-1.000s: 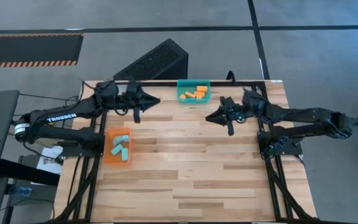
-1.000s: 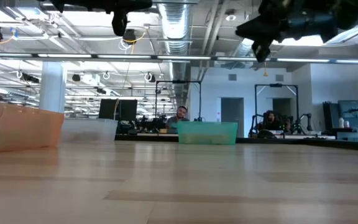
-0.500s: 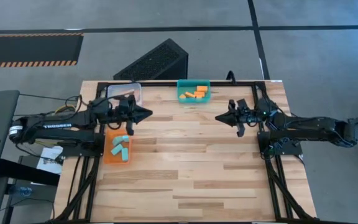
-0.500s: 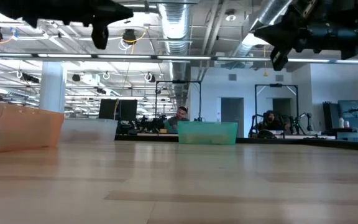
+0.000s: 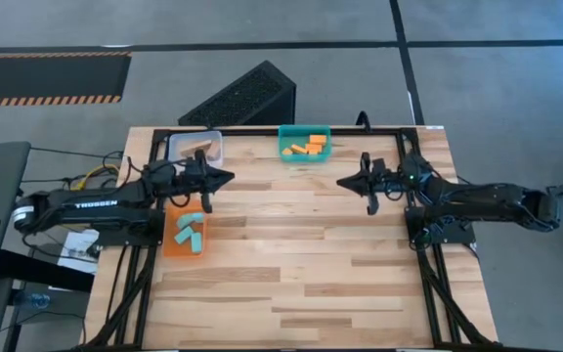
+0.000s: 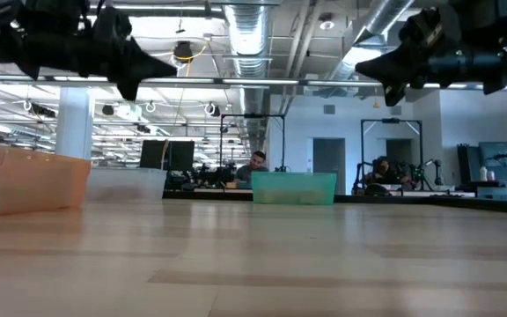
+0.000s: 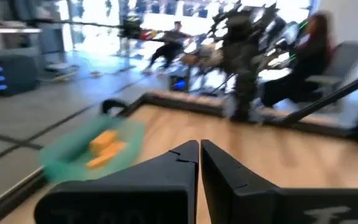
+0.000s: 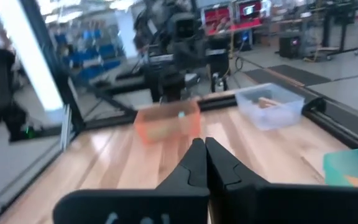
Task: Sort & place blocks by color
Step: Return to Home Position
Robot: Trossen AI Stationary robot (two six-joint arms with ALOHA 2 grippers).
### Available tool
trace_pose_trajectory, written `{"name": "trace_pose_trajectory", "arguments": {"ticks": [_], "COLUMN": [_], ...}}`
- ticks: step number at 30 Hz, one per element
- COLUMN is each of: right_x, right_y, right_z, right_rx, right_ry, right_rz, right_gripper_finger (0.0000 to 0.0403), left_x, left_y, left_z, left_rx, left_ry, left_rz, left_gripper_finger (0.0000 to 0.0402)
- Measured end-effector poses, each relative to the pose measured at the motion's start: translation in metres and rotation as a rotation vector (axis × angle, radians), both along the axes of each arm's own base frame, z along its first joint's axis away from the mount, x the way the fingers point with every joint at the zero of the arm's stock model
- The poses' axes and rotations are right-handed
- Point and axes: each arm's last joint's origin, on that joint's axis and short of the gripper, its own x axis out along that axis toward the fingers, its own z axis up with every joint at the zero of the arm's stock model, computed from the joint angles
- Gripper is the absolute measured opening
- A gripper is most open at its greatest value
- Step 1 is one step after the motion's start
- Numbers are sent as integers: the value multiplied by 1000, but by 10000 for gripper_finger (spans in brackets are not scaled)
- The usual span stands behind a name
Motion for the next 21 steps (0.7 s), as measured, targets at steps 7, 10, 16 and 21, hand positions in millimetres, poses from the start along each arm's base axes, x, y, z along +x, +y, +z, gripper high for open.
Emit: {"name": "trace_pose_trajectory", "arguments": {"ticks": [7,10,16,21], "right_x": [10,7,-19,-35], "right_y": [12,15,19,24], "right_z": [-12,-11,-15,-36], "right_rx": [-41,16,-8,14], "right_ry": [87,97,43,-42], "right_rz": [87,96,-43,-46], "right_gripper_finger": [3,7,3,5], "left_x": [-5,-14,-38,-45], "left_y": [-6,-14,-23,-29], "left_z": [-14,-16,-42,-36], "left_rx": [34,-22,-98,-74], "left_ry": [-46,-101,-151,-178], "left_rz": [-37,-49,33,-39], "left_gripper_finger": [0,0,0,0]}}
